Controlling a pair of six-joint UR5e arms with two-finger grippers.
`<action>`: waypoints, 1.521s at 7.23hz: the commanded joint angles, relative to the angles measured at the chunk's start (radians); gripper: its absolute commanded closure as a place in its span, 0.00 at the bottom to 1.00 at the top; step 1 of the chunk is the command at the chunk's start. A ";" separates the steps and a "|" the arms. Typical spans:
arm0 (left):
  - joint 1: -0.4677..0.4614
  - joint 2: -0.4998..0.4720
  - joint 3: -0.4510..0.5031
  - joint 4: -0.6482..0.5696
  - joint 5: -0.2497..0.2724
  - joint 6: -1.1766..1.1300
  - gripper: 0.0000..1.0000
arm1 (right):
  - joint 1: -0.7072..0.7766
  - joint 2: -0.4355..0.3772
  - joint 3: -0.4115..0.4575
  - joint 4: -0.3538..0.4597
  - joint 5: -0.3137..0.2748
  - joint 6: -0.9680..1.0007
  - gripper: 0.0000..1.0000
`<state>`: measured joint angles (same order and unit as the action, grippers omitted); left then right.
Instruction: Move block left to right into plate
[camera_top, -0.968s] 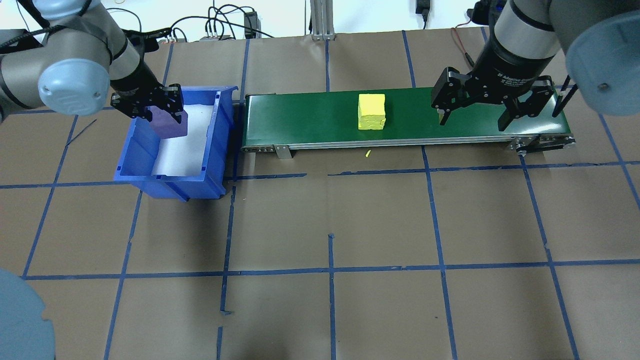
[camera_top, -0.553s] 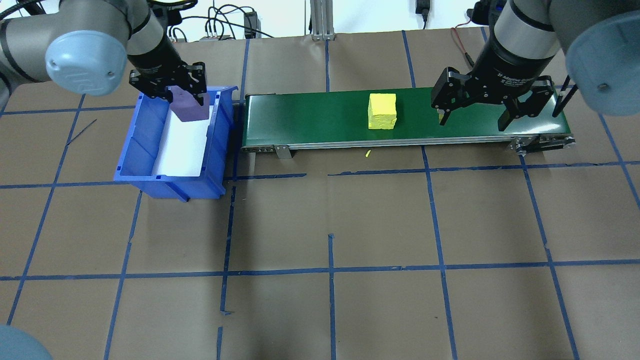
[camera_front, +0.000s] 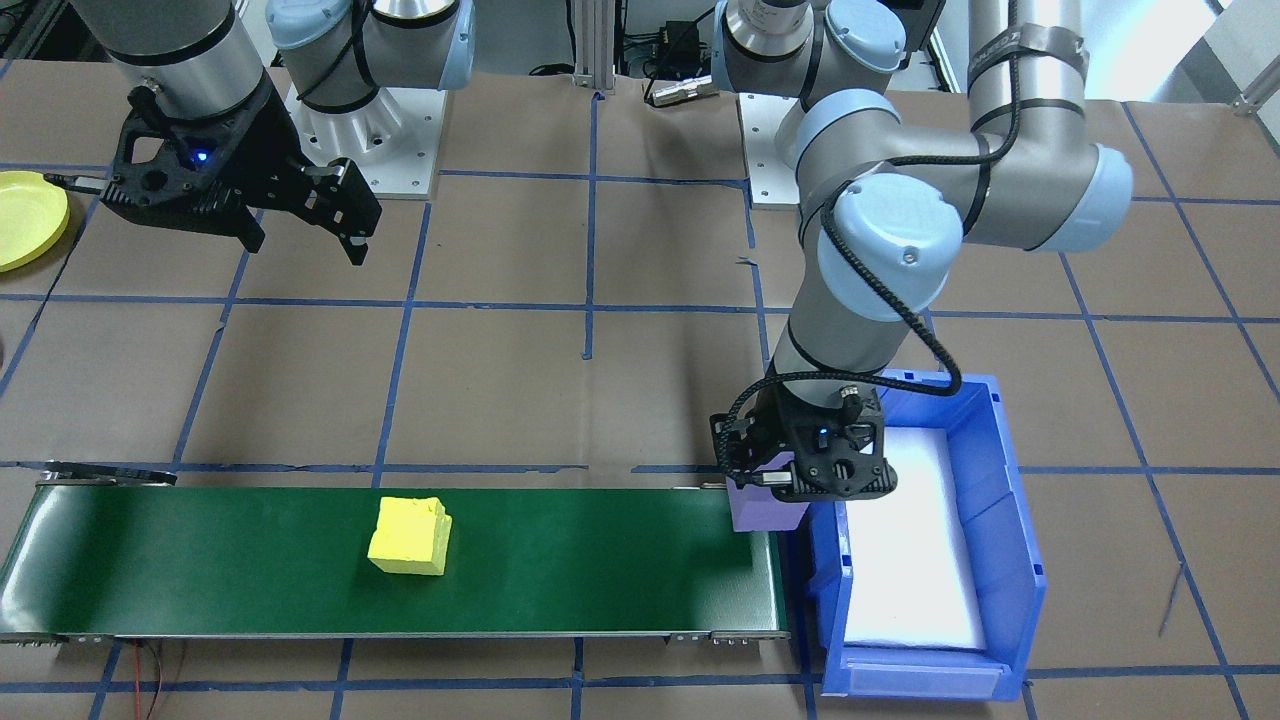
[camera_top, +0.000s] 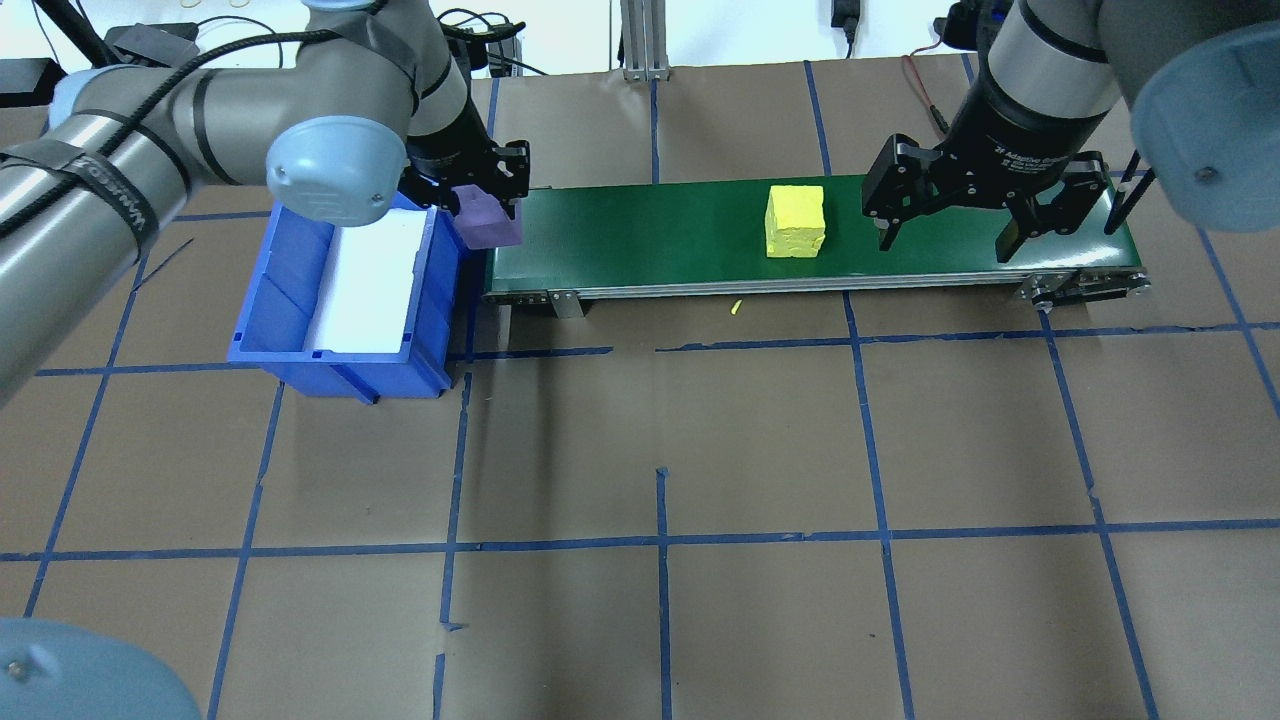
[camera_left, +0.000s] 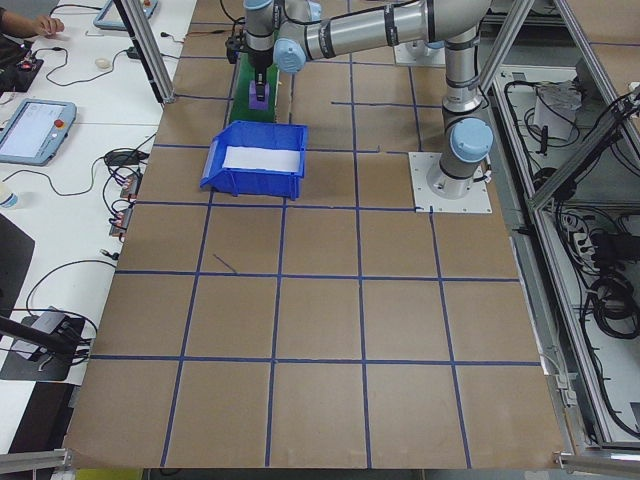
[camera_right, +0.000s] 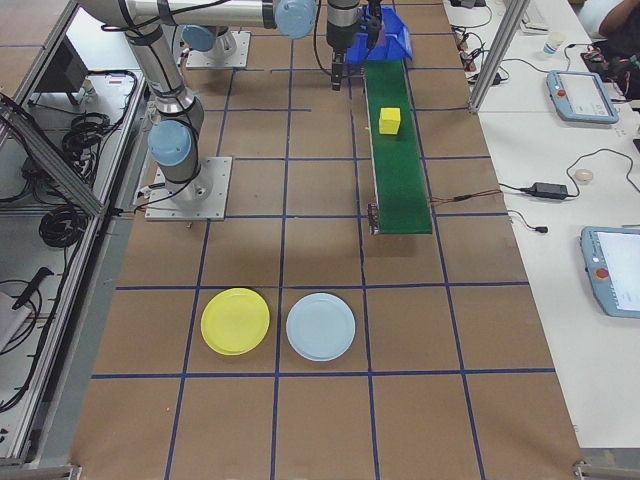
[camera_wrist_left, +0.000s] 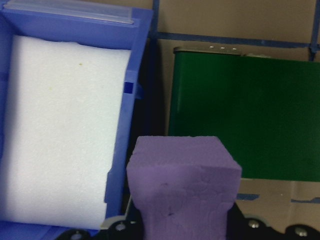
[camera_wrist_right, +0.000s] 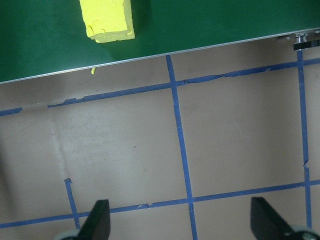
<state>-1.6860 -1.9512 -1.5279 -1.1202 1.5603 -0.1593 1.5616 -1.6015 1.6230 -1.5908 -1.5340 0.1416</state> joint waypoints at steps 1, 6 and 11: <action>-0.026 -0.055 -0.004 0.083 -0.002 0.004 0.76 | 0.000 0.000 0.000 0.000 0.000 0.000 0.00; -0.031 -0.075 -0.035 0.118 -0.045 0.026 0.11 | -0.023 0.002 -0.017 -0.002 -0.006 -0.008 0.00; 0.067 0.189 -0.049 -0.146 -0.032 0.049 0.00 | -0.091 0.021 -0.005 -0.021 -0.034 -0.011 0.00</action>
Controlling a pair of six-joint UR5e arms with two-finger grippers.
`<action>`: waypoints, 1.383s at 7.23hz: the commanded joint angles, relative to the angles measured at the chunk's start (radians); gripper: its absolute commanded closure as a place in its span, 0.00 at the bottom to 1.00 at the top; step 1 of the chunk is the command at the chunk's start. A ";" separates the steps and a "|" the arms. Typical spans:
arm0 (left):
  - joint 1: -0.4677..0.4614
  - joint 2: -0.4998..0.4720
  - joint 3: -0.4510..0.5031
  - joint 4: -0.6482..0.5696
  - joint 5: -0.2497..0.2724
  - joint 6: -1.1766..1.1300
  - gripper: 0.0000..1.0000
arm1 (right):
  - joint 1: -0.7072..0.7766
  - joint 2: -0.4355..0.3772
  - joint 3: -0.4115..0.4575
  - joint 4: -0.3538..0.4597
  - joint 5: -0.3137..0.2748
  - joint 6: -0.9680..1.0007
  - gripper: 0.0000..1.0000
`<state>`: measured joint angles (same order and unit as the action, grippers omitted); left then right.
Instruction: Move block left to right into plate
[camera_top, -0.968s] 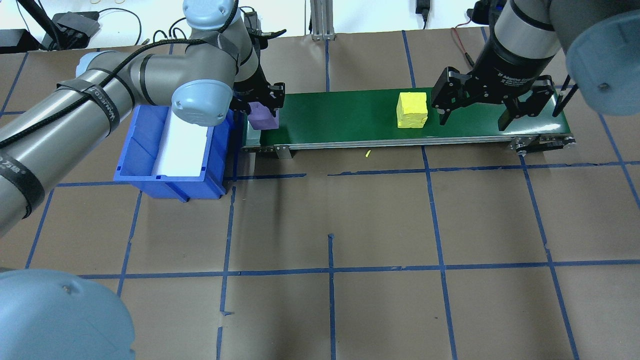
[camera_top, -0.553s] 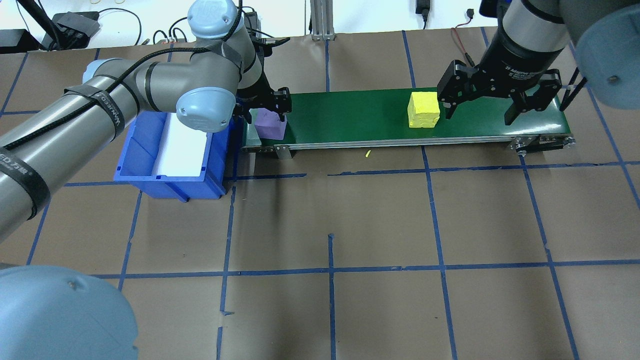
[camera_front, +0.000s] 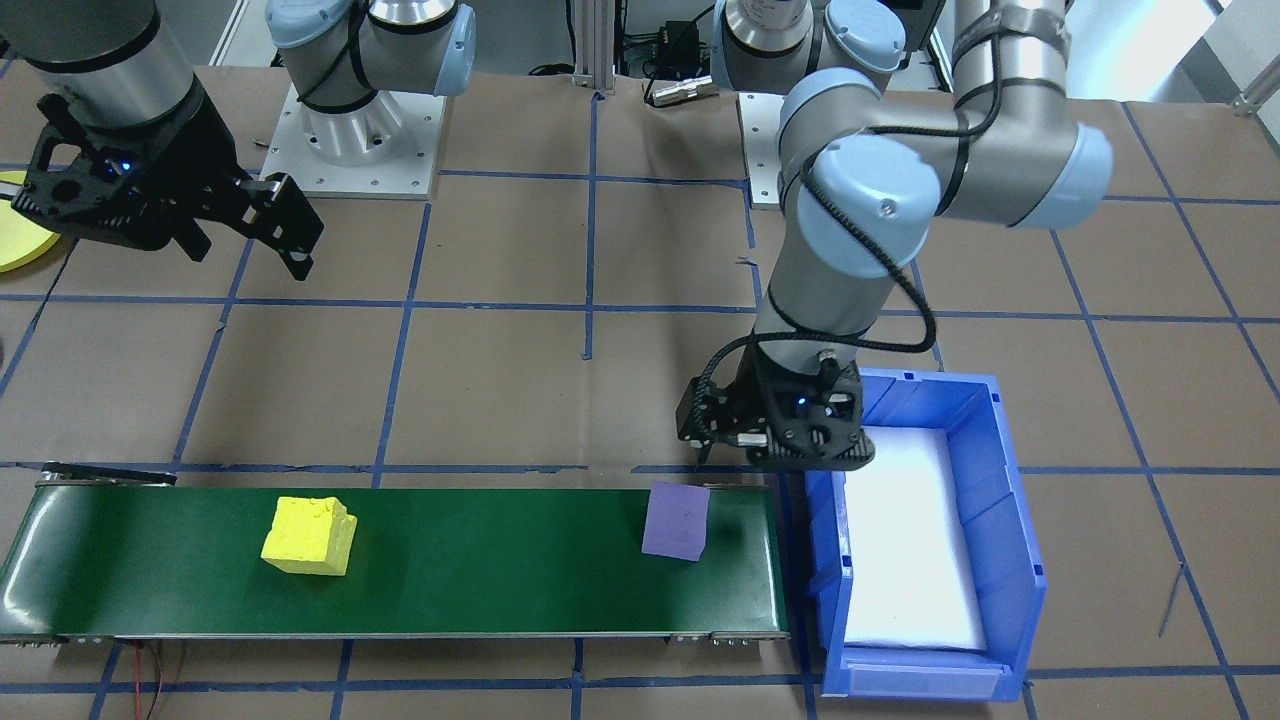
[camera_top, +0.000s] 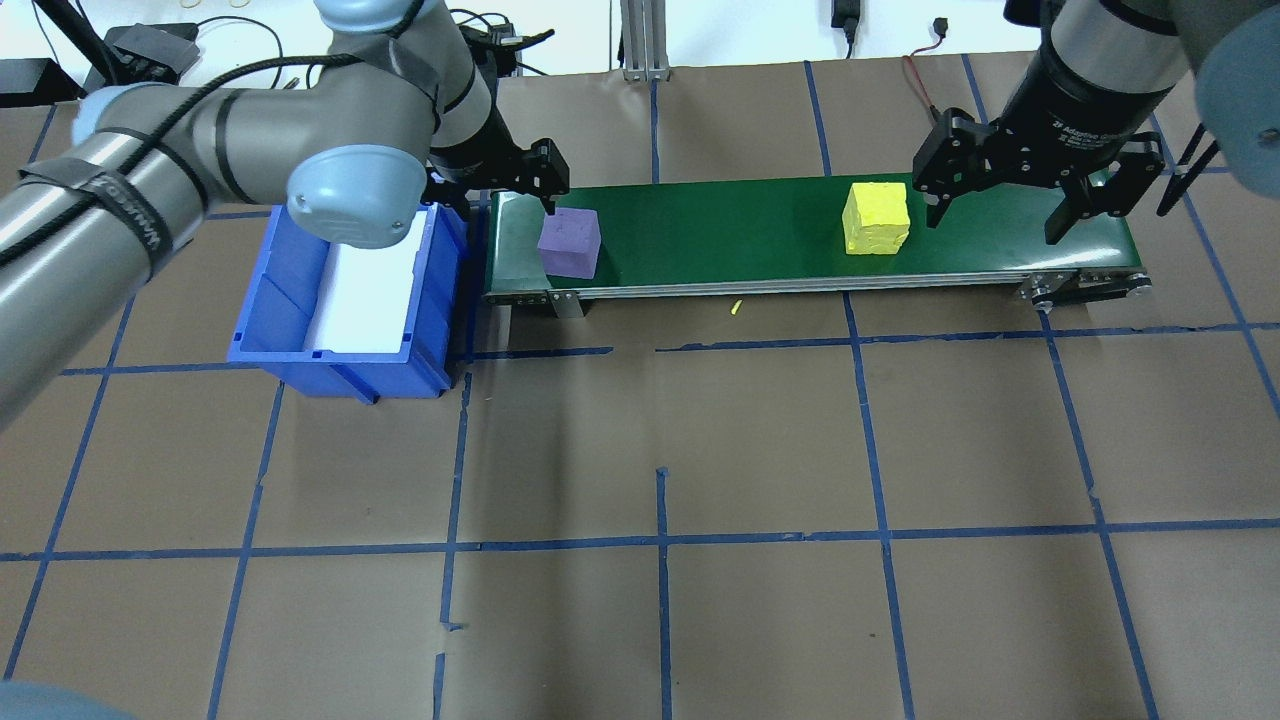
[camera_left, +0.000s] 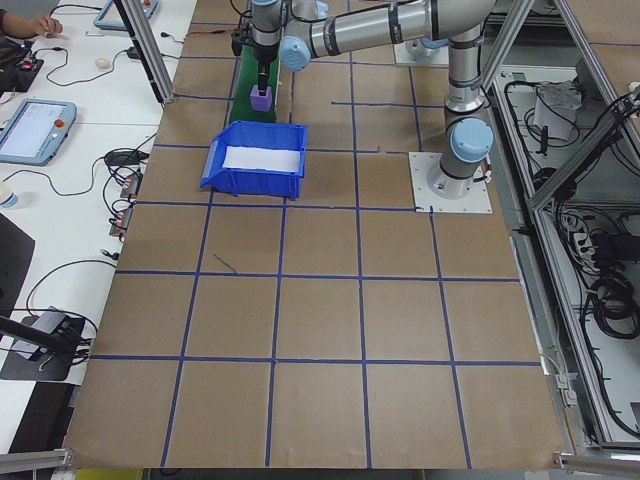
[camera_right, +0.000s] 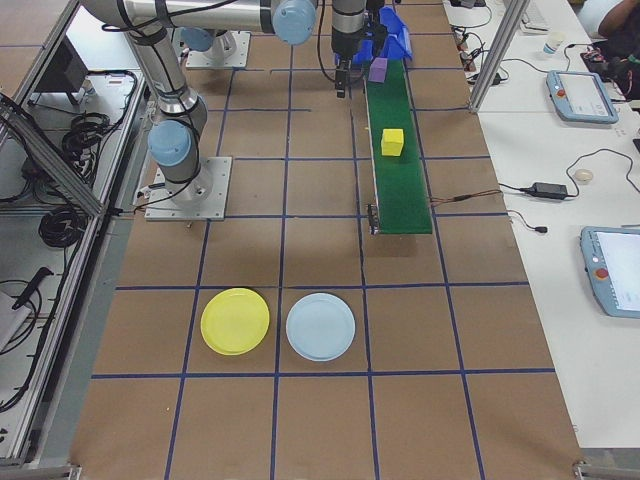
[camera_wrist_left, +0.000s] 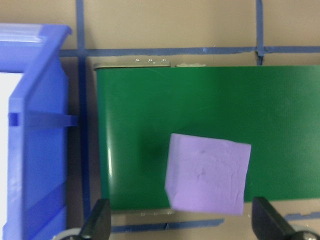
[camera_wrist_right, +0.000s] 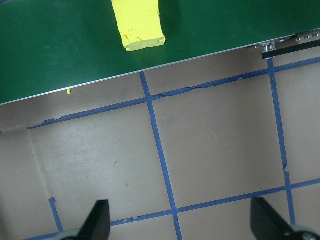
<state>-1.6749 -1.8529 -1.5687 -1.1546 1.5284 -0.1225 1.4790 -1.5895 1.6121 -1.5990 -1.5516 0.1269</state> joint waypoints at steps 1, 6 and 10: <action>0.113 0.166 -0.007 -0.242 0.001 0.085 0.00 | -0.008 0.012 0.026 -0.018 -0.030 0.008 0.02; 0.199 0.324 -0.005 -0.453 0.089 0.215 0.00 | -0.164 0.192 0.010 -0.236 0.016 -0.294 0.00; 0.182 0.308 -0.019 -0.441 0.090 0.213 0.00 | -0.295 0.423 -0.115 -0.260 0.339 -0.478 0.00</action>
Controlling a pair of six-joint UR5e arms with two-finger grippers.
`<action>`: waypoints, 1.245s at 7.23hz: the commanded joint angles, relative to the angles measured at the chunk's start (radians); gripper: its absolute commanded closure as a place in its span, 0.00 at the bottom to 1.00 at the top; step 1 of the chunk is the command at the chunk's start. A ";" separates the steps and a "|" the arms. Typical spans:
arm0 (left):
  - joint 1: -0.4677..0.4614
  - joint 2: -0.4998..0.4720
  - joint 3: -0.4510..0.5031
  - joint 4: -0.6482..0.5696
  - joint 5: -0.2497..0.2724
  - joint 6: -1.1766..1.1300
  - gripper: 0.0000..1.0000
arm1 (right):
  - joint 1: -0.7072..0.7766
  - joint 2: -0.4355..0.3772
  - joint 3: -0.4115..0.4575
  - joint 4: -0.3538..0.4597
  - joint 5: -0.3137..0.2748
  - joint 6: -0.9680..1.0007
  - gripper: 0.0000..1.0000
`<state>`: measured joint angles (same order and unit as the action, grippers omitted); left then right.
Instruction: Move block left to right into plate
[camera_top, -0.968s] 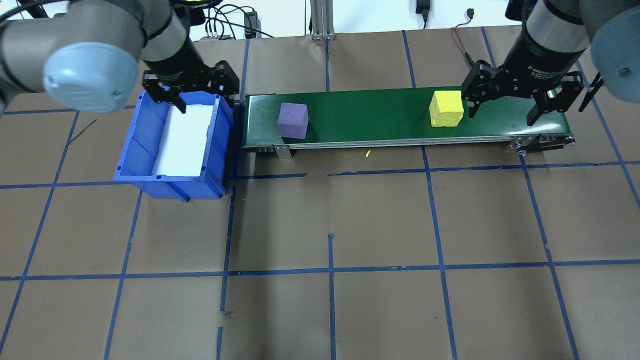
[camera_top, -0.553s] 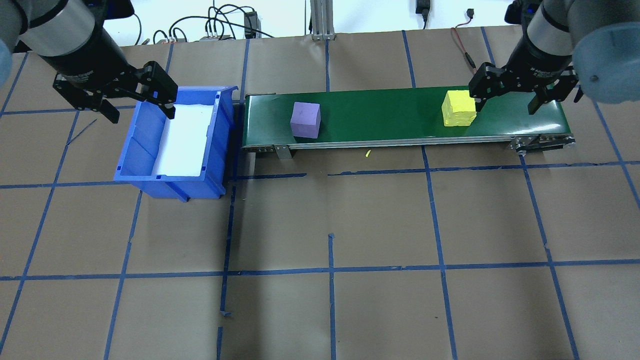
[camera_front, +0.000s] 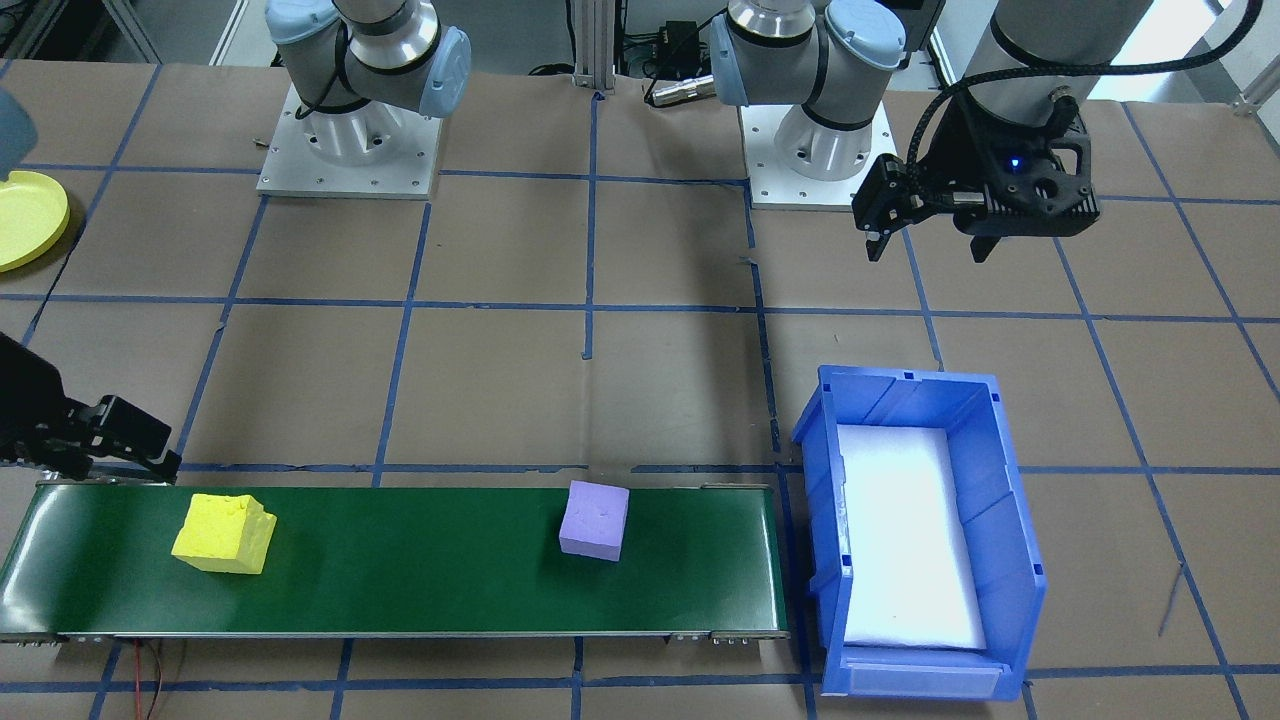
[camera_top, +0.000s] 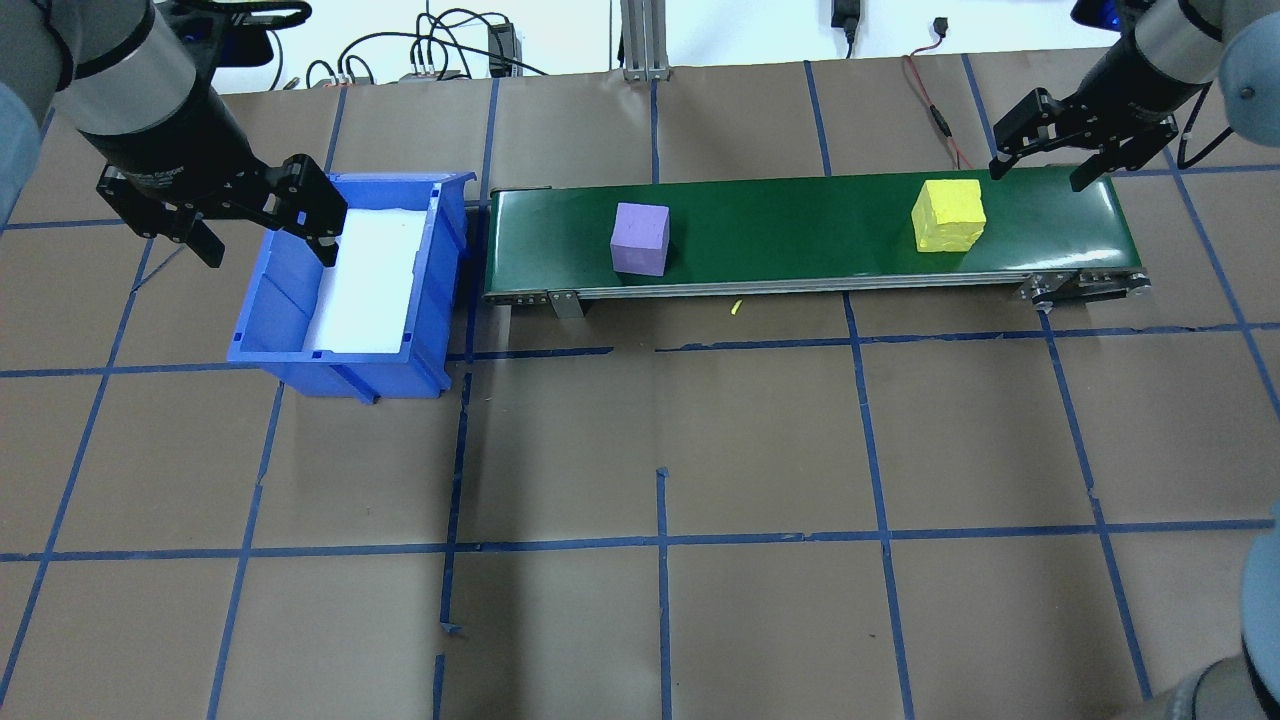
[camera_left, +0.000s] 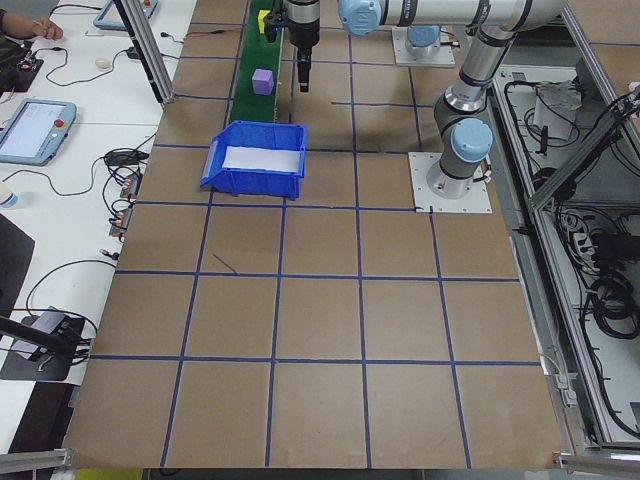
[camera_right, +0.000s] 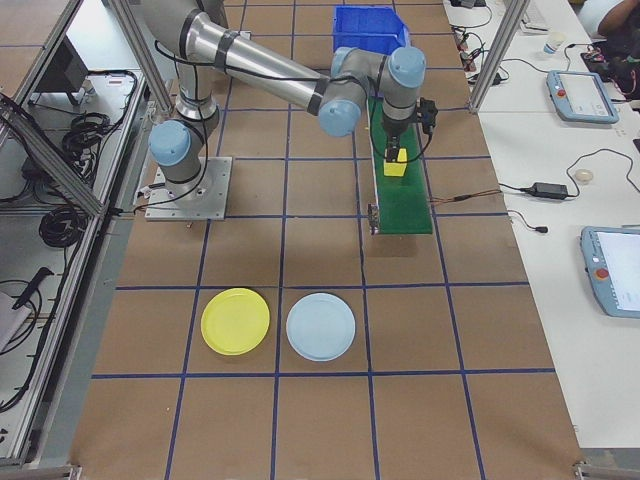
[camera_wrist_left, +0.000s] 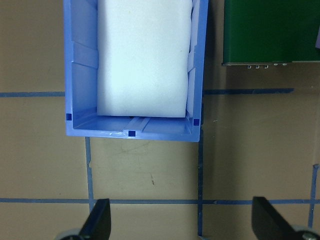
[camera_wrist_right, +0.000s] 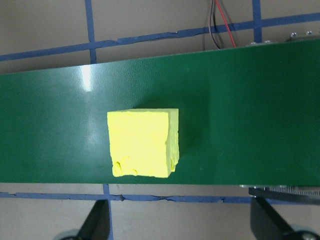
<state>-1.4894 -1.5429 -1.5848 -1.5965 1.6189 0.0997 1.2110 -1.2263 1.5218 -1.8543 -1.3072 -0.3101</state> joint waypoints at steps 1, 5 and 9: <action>-0.006 -0.002 -0.006 -0.005 -0.004 -0.014 0.00 | -0.027 0.079 -0.019 -0.006 0.155 -0.037 0.00; -0.002 -0.014 0.032 0.000 -0.024 0.001 0.00 | -0.027 0.155 -0.003 -0.074 0.146 -0.113 0.01; -0.009 0.000 0.051 -0.002 -0.021 -0.015 0.00 | -0.027 0.160 0.011 -0.088 0.048 -0.093 0.29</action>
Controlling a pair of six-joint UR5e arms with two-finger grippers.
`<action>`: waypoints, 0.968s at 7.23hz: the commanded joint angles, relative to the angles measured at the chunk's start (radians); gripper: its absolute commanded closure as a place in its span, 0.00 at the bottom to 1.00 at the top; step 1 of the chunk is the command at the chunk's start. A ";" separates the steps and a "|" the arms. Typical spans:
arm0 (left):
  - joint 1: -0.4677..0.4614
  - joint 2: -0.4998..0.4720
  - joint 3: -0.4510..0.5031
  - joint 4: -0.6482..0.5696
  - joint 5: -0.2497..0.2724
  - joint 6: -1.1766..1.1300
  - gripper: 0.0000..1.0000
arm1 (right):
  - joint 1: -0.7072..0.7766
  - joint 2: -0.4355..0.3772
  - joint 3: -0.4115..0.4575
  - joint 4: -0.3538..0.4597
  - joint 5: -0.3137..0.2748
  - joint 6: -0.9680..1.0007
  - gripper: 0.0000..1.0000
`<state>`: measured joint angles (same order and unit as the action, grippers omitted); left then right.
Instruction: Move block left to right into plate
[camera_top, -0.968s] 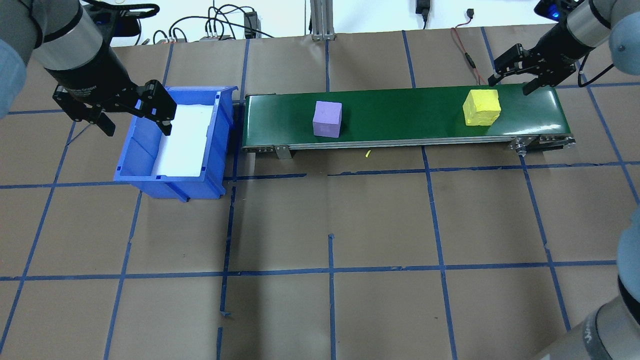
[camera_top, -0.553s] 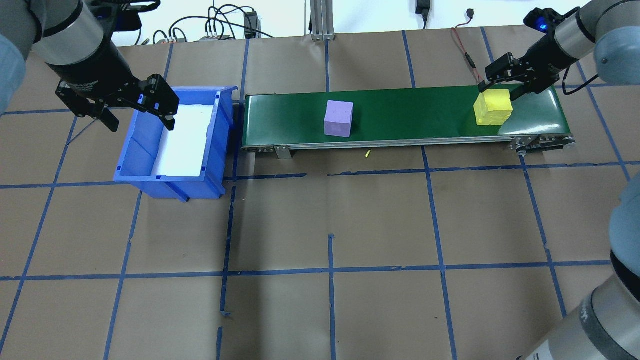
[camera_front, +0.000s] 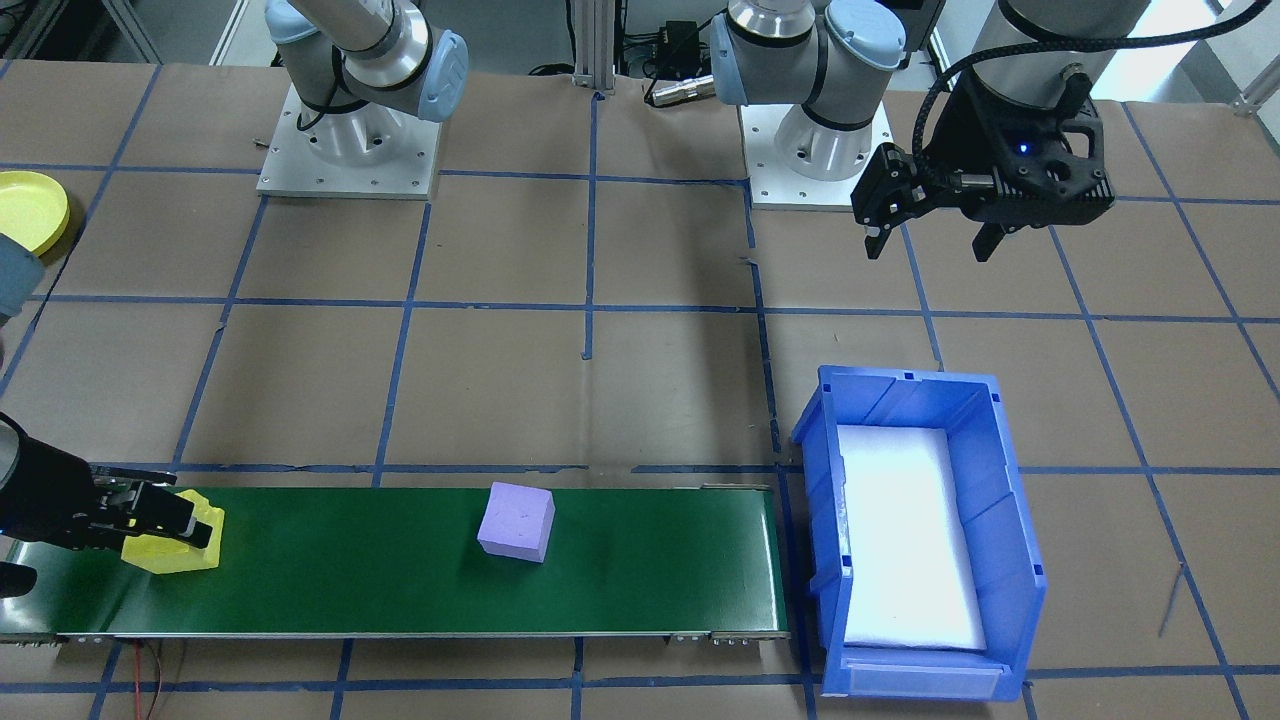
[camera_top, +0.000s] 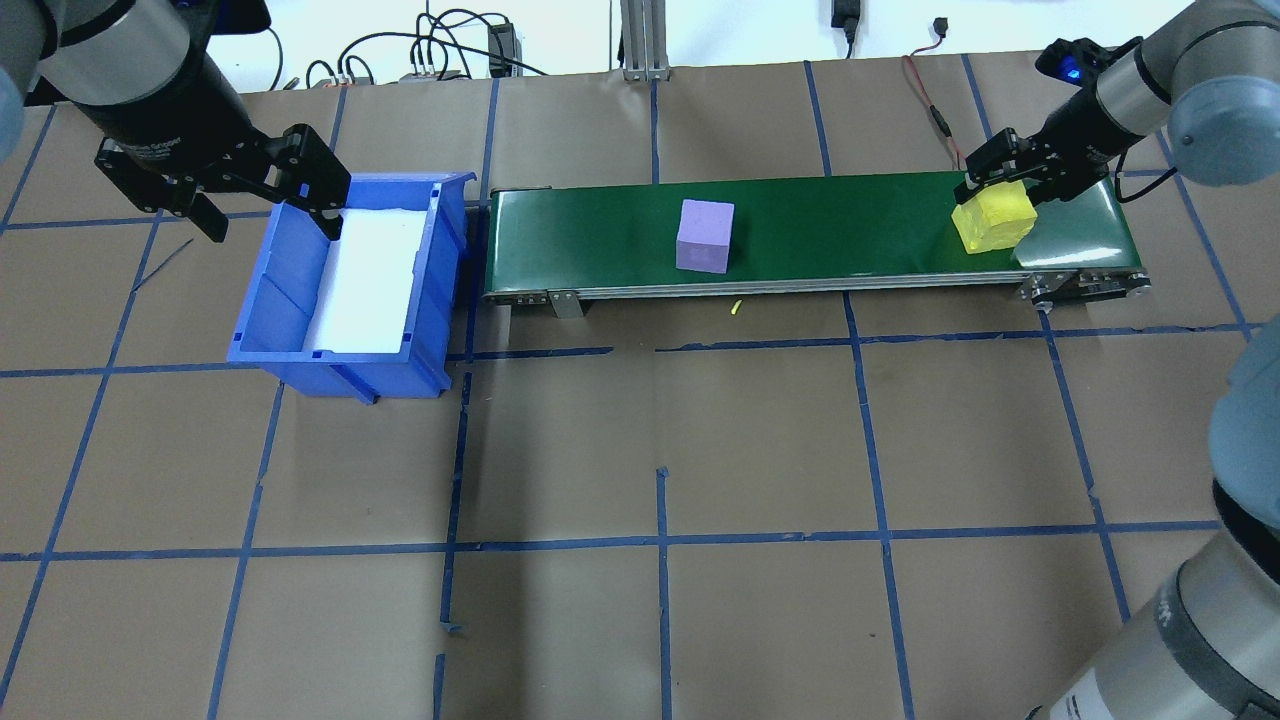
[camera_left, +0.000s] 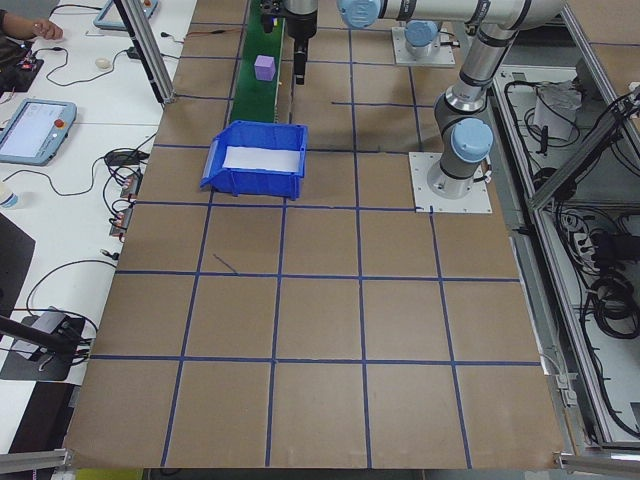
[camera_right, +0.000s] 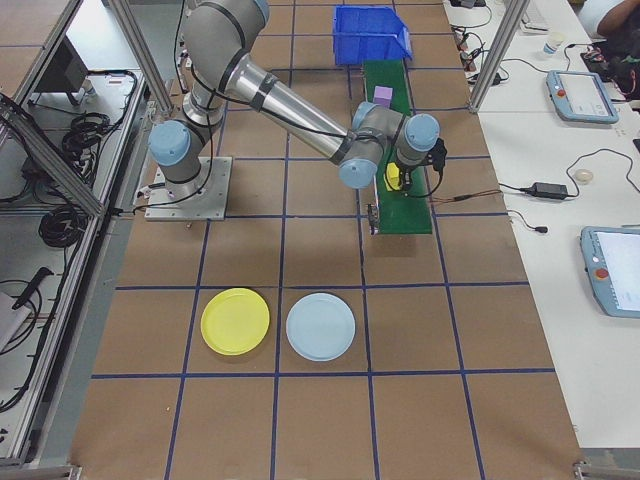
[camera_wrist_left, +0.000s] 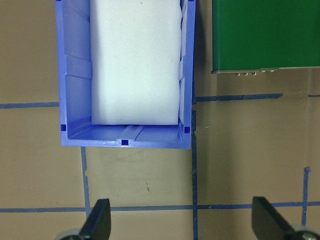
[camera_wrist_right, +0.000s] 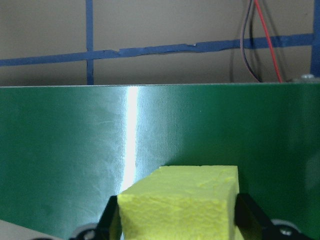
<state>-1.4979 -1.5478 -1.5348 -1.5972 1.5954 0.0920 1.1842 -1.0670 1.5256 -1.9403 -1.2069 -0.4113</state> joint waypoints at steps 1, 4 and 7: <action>-0.001 0.006 0.001 -0.016 0.003 -0.006 0.00 | 0.000 -0.001 0.002 -0.002 -0.118 -0.004 0.38; -0.001 0.003 0.001 -0.018 -0.003 -0.006 0.00 | -0.084 -0.054 -0.036 0.007 -0.253 -0.106 0.46; 0.002 0.009 -0.005 -0.016 -0.059 0.005 0.00 | -0.414 -0.103 0.008 0.128 -0.280 -0.449 0.46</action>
<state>-1.4962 -1.5414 -1.5406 -1.6130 1.5374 0.0928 0.9157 -1.1553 1.5117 -1.8834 -1.4791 -0.7071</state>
